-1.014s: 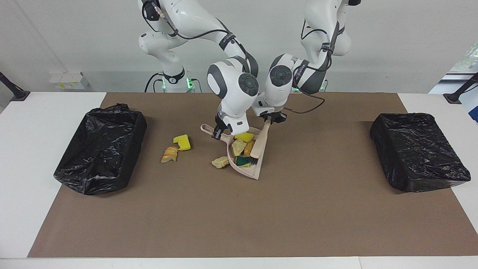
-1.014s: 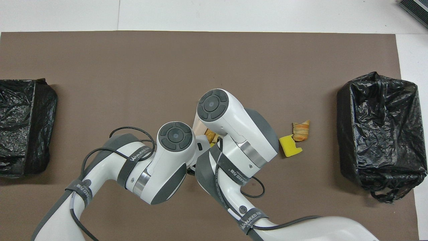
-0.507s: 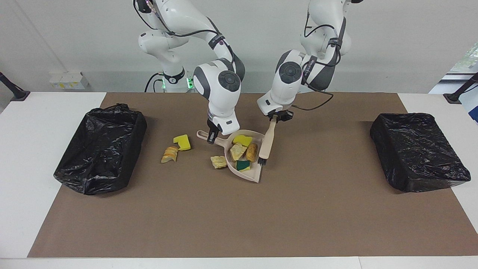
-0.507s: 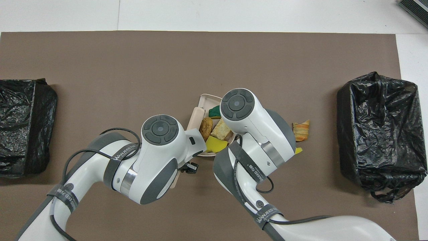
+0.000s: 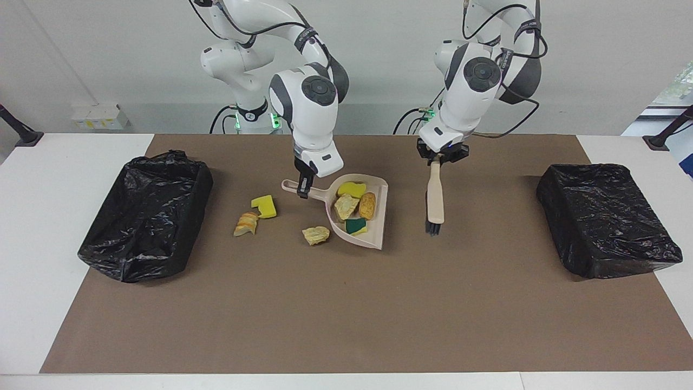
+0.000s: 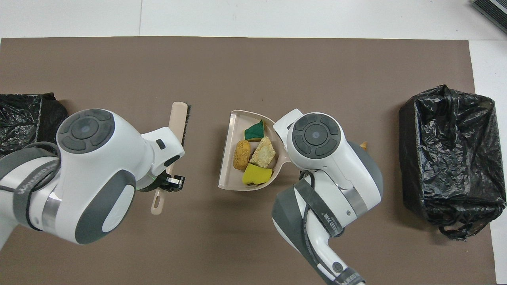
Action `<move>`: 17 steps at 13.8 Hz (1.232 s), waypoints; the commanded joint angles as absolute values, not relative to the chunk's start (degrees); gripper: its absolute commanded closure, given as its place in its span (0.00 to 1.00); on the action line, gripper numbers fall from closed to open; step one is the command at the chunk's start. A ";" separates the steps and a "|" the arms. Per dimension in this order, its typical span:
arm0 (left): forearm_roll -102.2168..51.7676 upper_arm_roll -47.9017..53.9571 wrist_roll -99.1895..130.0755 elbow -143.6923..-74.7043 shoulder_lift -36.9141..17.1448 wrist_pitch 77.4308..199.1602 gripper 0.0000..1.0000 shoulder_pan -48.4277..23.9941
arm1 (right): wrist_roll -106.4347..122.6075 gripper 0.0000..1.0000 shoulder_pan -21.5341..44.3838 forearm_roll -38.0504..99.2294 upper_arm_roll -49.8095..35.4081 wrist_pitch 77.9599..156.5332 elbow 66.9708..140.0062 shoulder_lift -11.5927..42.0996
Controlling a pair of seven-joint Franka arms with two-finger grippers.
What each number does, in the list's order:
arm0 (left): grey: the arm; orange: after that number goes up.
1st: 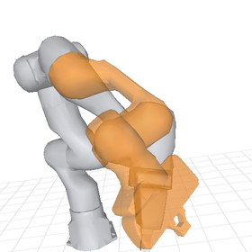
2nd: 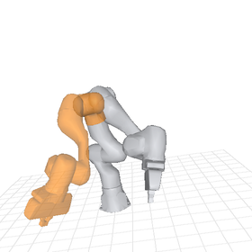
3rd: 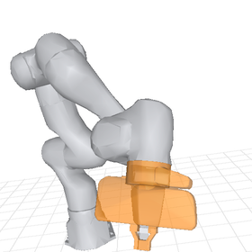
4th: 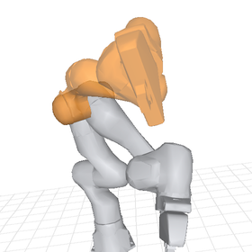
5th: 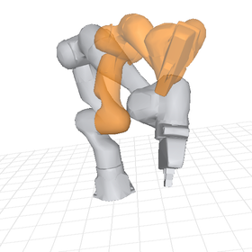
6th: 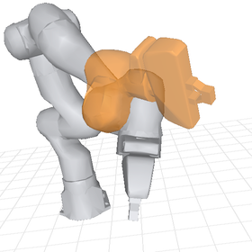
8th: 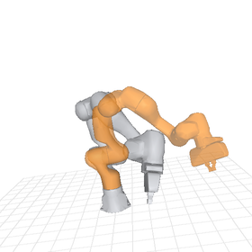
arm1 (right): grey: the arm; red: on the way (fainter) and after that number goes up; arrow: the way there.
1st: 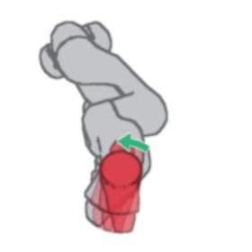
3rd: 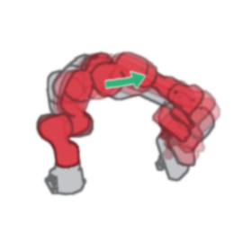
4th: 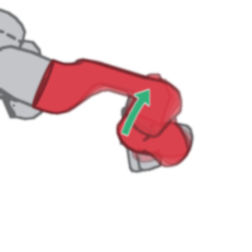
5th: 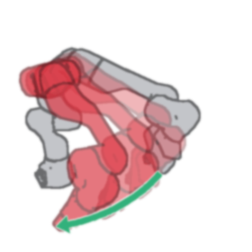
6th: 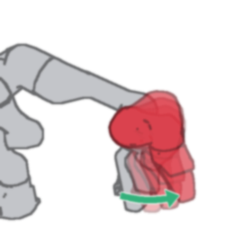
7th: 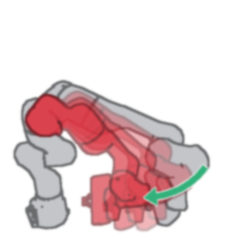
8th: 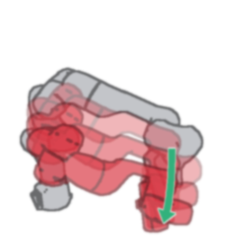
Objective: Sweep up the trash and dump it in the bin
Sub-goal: 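Carry the dustpan to the black bag nearest the right gripper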
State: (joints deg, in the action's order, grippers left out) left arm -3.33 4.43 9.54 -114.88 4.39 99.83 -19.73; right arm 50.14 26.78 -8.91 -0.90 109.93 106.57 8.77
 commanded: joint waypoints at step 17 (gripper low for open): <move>-7.28 5.71 30.45 -140.09 17.58 107.93 1.00 -41.02 | 85.33 1.00 -9.47 -22.32 -0.53 106.52 98.79 6.51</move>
State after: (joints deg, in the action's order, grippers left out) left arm -5.30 6.81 25.45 -135.38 12.62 105.81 -36.79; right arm 81.91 -6.06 -21.50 0.29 106.76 100.81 6.74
